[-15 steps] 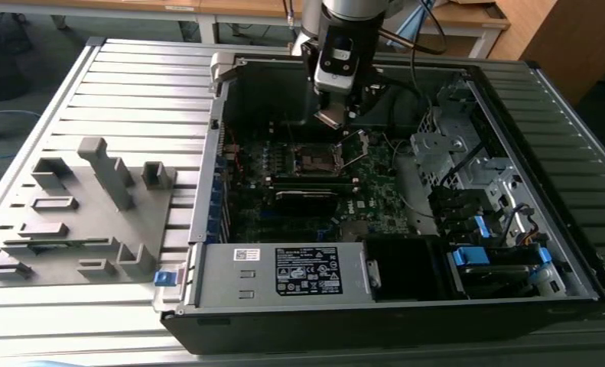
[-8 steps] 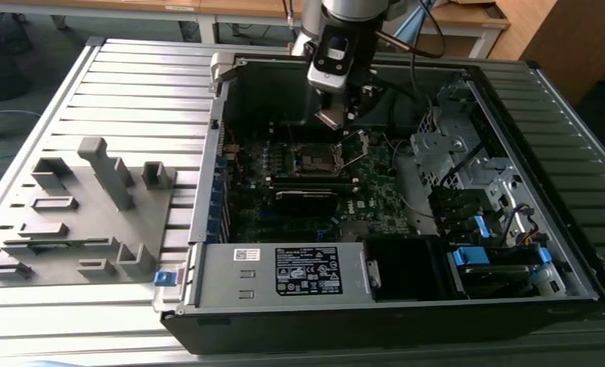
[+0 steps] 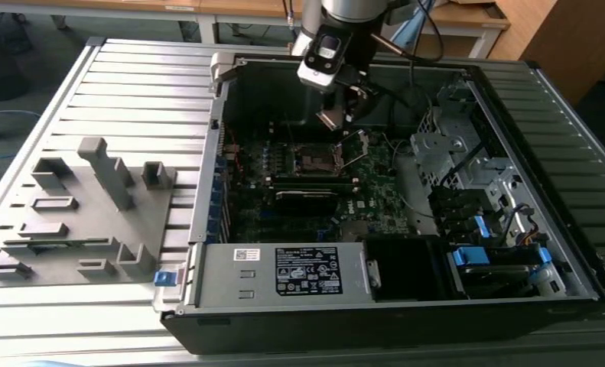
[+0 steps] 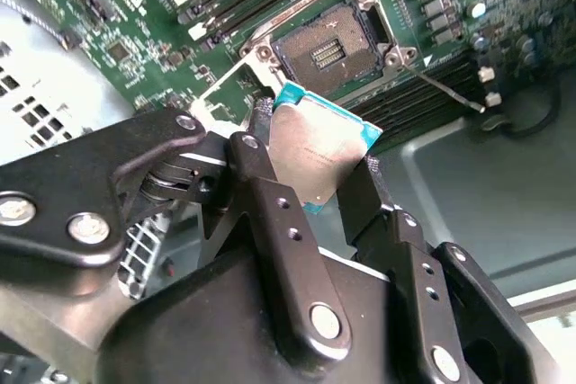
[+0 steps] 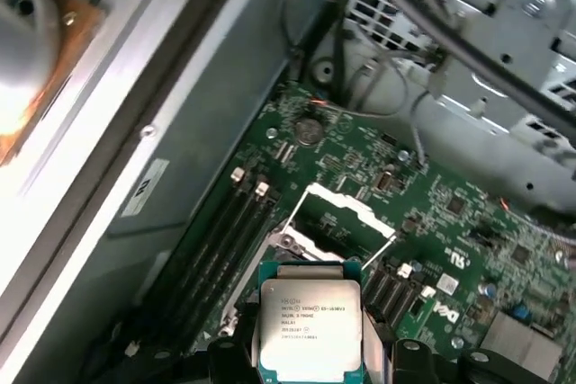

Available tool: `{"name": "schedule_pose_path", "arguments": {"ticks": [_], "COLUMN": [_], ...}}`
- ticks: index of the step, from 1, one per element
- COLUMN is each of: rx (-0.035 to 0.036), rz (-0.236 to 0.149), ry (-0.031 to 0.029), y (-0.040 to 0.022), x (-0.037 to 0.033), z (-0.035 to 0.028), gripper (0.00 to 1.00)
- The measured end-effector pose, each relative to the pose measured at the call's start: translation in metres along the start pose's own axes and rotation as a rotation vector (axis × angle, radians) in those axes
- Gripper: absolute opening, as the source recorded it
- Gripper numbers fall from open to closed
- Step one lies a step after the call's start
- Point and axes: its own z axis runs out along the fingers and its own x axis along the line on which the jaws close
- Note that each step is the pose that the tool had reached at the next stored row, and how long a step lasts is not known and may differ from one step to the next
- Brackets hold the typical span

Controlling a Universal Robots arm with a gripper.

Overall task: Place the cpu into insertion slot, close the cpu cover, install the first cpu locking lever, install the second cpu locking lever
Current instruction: 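Place the cpu into insertion slot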

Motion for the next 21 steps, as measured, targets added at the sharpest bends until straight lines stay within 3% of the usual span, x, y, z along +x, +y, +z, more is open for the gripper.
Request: {"name": "schedule_pose_path", "arguments": {"ticks": [8,15,21], "rx": [-0.0024,-0.0027,-0.0044], "rz": [0.145,0.157,0.257], "ry": [-0.0138,-0.015,-0.0245], "y": [-0.0002,-0.0002,-0.0003], "x": [0.0,0.0,0.0], "z": [0.0016,0.0017,0.0028], "gripper": [0.54,0.54,0.54]}}
